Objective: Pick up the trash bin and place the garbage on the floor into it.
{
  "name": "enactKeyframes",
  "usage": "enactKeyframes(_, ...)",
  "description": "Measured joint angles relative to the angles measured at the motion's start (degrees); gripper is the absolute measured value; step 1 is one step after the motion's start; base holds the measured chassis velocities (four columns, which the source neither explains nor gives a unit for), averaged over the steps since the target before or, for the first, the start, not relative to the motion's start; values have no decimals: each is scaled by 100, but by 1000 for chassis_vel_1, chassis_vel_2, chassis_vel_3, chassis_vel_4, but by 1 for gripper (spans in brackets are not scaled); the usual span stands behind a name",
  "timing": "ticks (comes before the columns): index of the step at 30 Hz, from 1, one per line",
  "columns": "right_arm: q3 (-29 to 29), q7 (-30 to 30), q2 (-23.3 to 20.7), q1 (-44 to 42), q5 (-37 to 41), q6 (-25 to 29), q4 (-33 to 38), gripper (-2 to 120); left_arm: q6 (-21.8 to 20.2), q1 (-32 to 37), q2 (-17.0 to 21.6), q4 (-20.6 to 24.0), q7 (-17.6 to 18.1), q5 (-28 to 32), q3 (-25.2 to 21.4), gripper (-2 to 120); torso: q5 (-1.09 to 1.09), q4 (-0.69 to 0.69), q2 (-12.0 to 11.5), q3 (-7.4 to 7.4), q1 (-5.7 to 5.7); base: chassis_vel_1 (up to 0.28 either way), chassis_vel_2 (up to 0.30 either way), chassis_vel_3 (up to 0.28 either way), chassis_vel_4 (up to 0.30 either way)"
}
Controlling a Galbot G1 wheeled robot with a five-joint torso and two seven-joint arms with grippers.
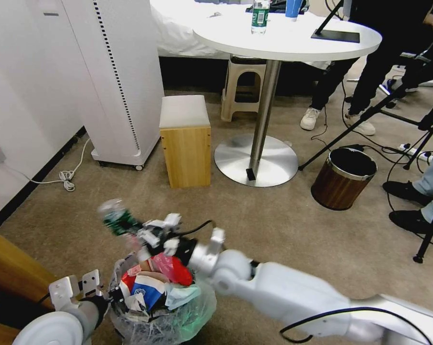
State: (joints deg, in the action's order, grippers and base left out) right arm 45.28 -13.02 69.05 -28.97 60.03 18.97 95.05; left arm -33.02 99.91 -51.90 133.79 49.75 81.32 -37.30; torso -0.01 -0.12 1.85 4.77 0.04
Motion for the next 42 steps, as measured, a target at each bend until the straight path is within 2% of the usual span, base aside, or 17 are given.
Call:
enactKeyframes(4,120,166,-100,-100,151,-30,91,7,5,49,43,27,17,16,-52,0,1,-1,0,0,0,0,0,0,0)
enactKeyframes(9,197,350,-456,-286,230,-65,309,7,7,78,46,29,48,2,-70,0,0,-2,0,0,0,0,0,0,0)
enactKeyframes(16,335,520,-612,-483,236,-94,478,7,7,119,15,29,67,-63,-45,0,1,-2,0,0,0,0,0,0,0)
enactKeyframes(20,387,591,-616,-555,236,-109,530,7,7,162,-24,33,67,-106,-44,0,1,-1,0,0,0,0,0,0,0)
enactKeyframes(27,406,1134,-527,-877,471,-205,577,7,-4,254,-53,104,82,-157,-92,0,1,-1,0,0,0,0,0,0,0)
enactKeyframes(35,398,1324,-566,-954,442,-222,545,7,-14,253,-32,115,86,-161,-105,0,1,-1,0,0,0,0,0,0,0)
enactKeyframes(38,384,1212,-597,-893,483,-222,541,19,-23,249,-44,111,86,-172,-74,0,1,-1,0,0,0,0,0,0,0)
enactKeyframes(41,395,1149,-603,-863,494,-223,534,25,-32,244,-50,105,85,-182,-64,0,1,-1,0,0,0,0,0,0,0)
enactKeyframes(42,408,1103,-600,-839,510,-229,512,31,-35,237,-48,100,85,-185,-63,0,0,-1,0,0,0,0,0,0,0)
